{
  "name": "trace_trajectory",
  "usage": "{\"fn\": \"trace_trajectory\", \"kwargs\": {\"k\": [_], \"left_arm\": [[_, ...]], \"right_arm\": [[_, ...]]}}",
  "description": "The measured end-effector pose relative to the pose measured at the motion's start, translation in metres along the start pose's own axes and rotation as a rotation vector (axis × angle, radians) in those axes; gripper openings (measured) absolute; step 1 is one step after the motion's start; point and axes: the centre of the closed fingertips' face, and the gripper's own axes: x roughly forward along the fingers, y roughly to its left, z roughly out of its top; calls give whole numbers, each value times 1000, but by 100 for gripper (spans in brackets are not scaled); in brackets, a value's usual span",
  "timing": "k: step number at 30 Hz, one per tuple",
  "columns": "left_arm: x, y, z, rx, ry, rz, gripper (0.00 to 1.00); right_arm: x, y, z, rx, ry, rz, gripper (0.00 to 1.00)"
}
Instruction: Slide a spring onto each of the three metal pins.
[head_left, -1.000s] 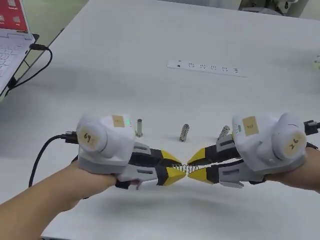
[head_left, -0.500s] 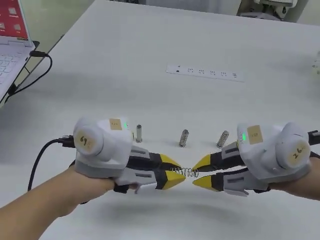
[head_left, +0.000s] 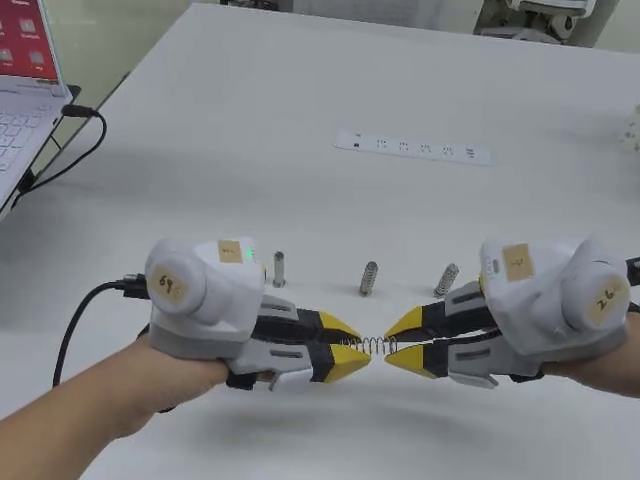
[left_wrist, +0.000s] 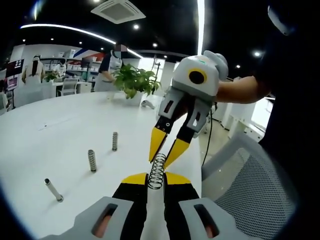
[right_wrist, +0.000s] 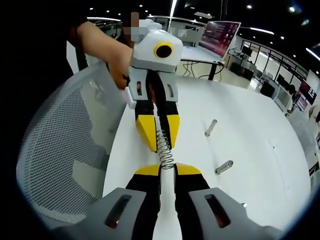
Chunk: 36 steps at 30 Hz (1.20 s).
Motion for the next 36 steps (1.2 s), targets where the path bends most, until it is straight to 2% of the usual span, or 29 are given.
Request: {"fn": "trace_trajectory", "kwargs": {"k": [1, 2, 8, 22, 36], "left_arm": [[-1, 0, -4, 9, 22, -2, 2], [0, 0, -5, 12, 18, 2, 2], [-1, 0, -4, 12, 10, -1, 2], [-2, 1, -6, 11, 11, -2, 2], [-3, -1, -8, 9, 8, -7, 2]], "right_arm": [[-1, -2, 1, 5, -2, -8, 7], [-3, -1, 6, 26, -25, -3, 7], [-4, -1, 8, 2, -16, -4, 6], [-7, 1, 23, -23, -44, -1, 7], [-9, 6, 35, -6, -91, 17, 7]]}}
